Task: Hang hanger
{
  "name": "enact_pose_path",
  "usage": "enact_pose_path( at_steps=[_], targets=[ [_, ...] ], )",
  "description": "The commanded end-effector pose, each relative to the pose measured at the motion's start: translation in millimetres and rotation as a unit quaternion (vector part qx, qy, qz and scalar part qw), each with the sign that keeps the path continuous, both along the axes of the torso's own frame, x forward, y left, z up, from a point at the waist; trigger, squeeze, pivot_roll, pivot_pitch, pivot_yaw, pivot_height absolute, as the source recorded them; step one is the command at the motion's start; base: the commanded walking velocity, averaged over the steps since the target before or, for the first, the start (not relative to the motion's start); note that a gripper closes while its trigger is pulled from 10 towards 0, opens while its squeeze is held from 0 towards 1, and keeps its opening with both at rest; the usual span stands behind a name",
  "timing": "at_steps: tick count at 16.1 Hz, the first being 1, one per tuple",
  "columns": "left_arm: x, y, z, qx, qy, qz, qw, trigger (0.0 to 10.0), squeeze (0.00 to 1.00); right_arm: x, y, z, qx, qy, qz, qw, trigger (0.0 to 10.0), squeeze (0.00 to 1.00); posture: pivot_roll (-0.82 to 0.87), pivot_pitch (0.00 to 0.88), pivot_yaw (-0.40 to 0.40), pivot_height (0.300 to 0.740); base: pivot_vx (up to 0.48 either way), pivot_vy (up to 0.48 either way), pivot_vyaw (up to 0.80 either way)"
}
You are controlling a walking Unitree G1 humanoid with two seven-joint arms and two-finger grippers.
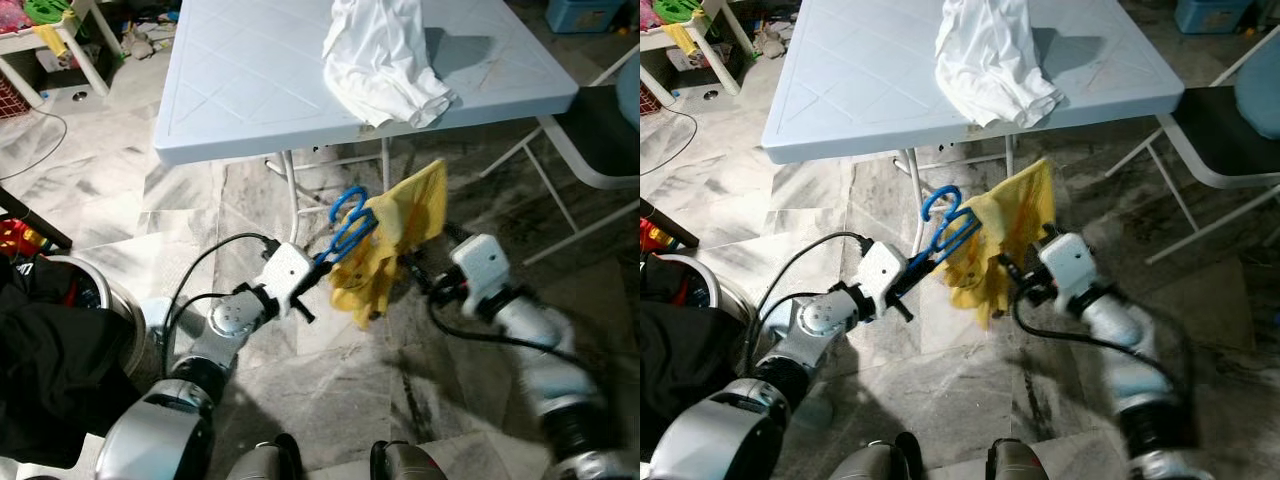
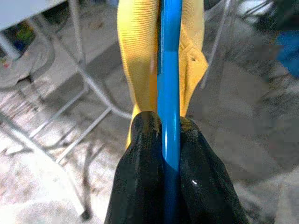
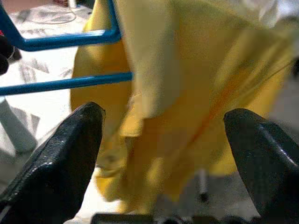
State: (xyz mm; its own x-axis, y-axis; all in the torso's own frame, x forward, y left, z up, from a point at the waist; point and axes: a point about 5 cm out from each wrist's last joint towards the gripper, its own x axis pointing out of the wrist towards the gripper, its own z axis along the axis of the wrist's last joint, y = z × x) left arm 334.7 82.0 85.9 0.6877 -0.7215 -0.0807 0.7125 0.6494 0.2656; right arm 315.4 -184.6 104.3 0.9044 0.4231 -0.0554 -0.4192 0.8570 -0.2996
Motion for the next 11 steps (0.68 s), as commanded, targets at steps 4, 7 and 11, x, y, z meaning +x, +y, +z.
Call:
enact_pose_path(
  at_steps=[4,7,11],
  targets=[
    [-1.2,-9.7,13.7,-0.029,-0.037,-0.031,0.998,0.0,0.0,-3.3,11.0,-14.9,0.042,0.018,-0.066,0.997,10.0,1.0,-0.15,0.179,0.117,0.74,0.0,0.0,0.0],
    [-4.6,-15.2,14.9,-0.043,-0.04,-0.044,0.997,0.0,0.0,1.5,5.3,-15.5,0.038,0.005,-0.142,0.989,10.0,0.0,-0.15,0.169,0.115,0.74,0.0,0.0,0.0],
    [-14.8,-18.7,16.9,-0.093,-0.042,-0.073,0.992,0.0,0.0,9.0,3.3,-15.4,0.046,0.003,-0.178,0.983,0.0,0.0,-0.15,0.161,0.106,0.74,0.0,0.0,0.0]
  ],
)
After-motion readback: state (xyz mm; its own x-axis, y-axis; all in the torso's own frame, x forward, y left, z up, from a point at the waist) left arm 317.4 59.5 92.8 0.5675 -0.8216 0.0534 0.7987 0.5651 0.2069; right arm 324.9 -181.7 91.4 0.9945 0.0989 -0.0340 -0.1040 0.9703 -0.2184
